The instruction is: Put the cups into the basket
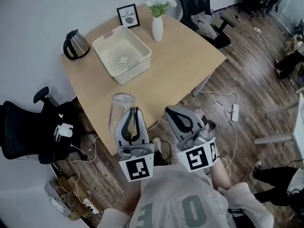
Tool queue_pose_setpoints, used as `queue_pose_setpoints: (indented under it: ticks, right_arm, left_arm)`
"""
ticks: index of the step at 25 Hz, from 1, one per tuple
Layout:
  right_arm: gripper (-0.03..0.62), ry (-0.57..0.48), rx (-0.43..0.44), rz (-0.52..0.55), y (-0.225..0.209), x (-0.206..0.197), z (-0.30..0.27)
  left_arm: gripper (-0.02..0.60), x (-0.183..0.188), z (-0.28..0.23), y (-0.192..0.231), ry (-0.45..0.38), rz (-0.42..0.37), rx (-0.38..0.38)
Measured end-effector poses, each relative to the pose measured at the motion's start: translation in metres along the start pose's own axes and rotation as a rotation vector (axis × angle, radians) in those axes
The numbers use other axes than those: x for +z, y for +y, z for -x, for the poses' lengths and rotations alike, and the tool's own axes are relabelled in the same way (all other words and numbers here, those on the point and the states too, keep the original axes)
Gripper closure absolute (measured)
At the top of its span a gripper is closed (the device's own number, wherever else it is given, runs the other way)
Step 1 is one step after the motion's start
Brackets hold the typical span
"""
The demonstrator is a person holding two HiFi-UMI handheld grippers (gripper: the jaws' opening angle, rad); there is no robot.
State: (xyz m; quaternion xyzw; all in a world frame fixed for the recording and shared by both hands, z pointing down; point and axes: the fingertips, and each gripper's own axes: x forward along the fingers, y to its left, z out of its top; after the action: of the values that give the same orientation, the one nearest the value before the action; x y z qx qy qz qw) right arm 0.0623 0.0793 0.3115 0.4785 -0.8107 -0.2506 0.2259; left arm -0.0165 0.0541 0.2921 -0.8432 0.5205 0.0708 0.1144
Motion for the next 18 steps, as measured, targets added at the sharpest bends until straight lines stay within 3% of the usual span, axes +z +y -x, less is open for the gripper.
queue_pose_setpoints:
  ticks: [10, 18]
  right_arm:
    - [0.595, 0.000, -0.001, 0.016, -0.029, -0.007, -0.083]
    - [0.595, -0.013, 0.032, 0.015, -0.034, -0.006, -0.141]
  left_arm:
    - [0.537, -0.025, -0.069, 0.039, 0.004, -0.013, -0.028]
    - [0.537, -0.044, -0.104, 0.077, 0.025, -0.004, -0.007]
